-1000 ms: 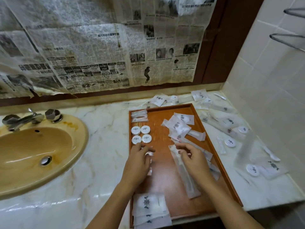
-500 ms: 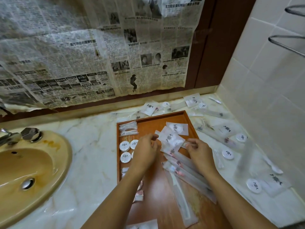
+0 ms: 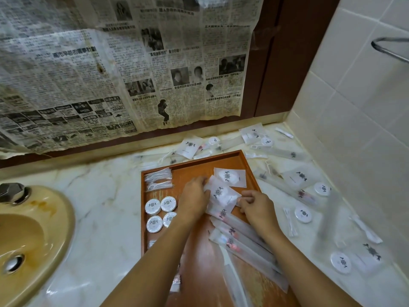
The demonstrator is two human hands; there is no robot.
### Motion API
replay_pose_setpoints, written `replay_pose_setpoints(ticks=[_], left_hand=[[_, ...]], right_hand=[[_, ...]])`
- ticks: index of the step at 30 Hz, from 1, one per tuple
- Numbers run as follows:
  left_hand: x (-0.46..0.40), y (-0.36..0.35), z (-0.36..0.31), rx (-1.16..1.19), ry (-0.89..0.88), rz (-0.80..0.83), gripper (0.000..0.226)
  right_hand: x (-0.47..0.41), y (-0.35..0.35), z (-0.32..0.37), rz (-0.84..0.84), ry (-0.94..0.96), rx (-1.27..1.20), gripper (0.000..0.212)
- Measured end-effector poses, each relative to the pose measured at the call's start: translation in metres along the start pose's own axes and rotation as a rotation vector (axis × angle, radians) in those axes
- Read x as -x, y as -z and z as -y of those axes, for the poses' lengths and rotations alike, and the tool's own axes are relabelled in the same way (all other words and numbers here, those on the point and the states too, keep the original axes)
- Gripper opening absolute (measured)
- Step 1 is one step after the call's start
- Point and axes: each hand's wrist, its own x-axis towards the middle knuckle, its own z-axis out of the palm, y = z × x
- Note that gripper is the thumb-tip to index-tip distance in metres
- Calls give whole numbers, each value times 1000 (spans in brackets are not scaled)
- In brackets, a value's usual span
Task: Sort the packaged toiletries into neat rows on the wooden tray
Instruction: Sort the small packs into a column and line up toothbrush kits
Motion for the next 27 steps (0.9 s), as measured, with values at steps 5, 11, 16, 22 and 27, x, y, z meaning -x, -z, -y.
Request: replay_pose_setpoints(ticks=[5, 11, 16, 22, 27], left_hand=[[-4, -2, 0, 31, -6, -22, 40], [-3, 5, -1, 129, 1, -108, 14], [1, 13, 1, 248, 25, -120, 9], [18, 27, 3, 294, 27, -112, 10], [41, 36, 7, 347, 66, -130, 8]], right_hand=[[-4, 0, 5, 14, 3, -13, 14], [-7, 0, 12, 0, -2, -101, 12], [-6, 3, 23, -38, 36, -182, 13], [2, 7, 38, -30, 76, -198, 10], [20, 4, 44, 12, 44, -287, 13]])
